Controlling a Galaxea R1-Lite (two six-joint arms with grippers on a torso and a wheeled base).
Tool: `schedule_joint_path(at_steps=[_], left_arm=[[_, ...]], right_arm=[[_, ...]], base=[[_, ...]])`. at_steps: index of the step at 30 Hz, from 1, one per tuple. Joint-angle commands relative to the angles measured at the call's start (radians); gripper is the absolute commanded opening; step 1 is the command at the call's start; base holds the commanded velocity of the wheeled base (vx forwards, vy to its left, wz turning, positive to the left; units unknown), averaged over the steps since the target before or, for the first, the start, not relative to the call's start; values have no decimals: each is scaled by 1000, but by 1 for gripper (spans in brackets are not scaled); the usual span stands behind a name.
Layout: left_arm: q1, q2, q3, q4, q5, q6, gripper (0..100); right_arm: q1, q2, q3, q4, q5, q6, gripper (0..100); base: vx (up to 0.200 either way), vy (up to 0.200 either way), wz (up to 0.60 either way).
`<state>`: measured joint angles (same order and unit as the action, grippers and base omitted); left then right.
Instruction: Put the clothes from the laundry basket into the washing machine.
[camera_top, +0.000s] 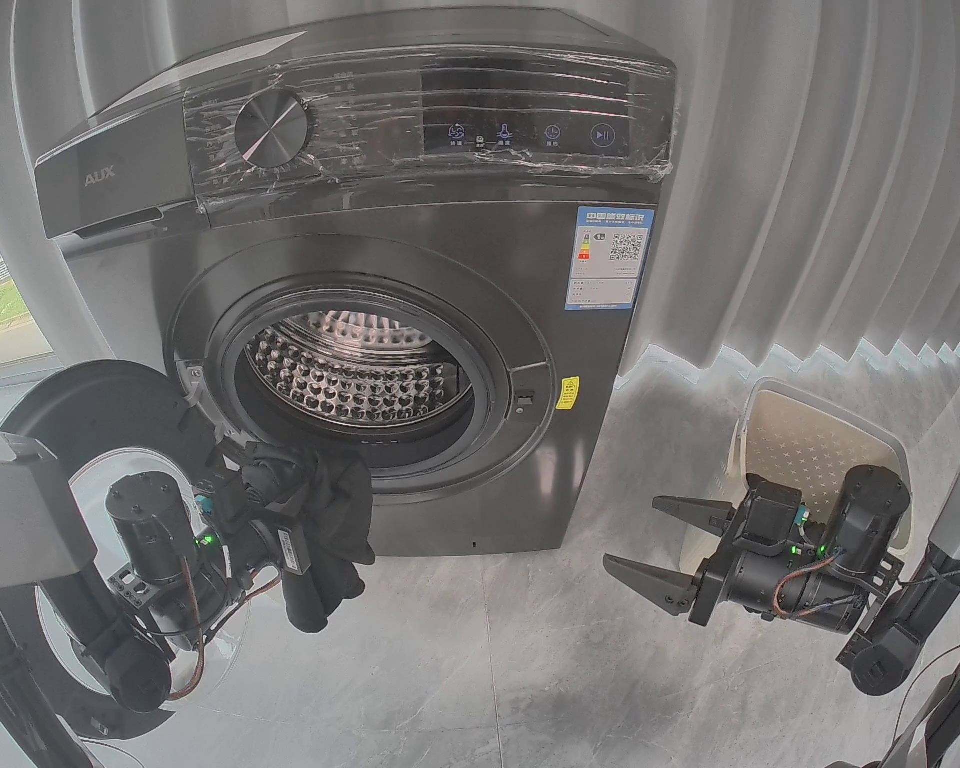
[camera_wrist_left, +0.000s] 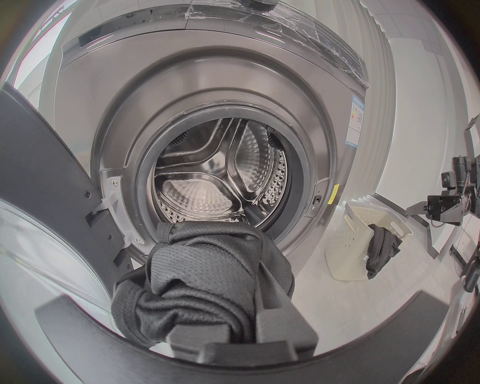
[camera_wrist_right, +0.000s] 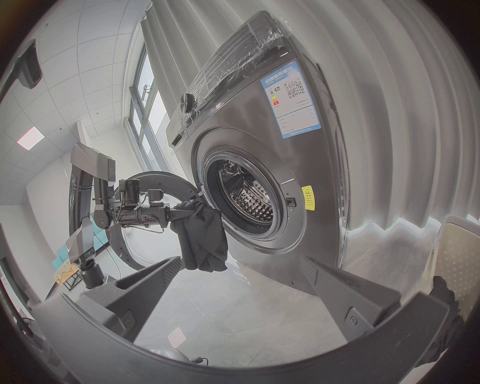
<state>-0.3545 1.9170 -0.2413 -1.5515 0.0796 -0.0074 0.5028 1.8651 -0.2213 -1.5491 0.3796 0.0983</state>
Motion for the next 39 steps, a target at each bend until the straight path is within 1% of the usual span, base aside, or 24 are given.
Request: schedule_joint_path(at_steps=[1, 9, 12, 23, 26, 30, 36, 39], left_arm=[[-11, 2, 0, 1, 5, 0, 0], [-11, 10, -1, 1, 5, 0, 0], [-12, 14, -1, 1, 5, 0, 0], [-27, 11, -6, -1, 6, 0, 0], [-43, 14, -12, -1, 16, 1, 0], [-61, 17, -21, -1, 51, -2, 0], [-61, 30, -21, -1, 54, -2, 0], [-61, 40, -21, -1, 55, -3, 0]], right_arm=[[5, 9, 25, -2, 1, 0, 100], [13, 9, 37, 0, 1, -2, 100], [13, 9, 37, -2, 1, 0, 100], [19, 9, 46, 0, 1, -2, 100], [33, 9, 53, -2, 1, 0, 100], [39, 9, 53, 0, 1, 0, 100], [37, 9, 60, -2, 1, 0, 100], [37, 8, 60, -2, 1, 0, 100]], base=[[0, 0, 0], [0, 0, 0], [200, 0, 0], [0, 0, 0], [0, 0, 0], [0, 0, 0], [0, 0, 0], [0, 200, 0]])
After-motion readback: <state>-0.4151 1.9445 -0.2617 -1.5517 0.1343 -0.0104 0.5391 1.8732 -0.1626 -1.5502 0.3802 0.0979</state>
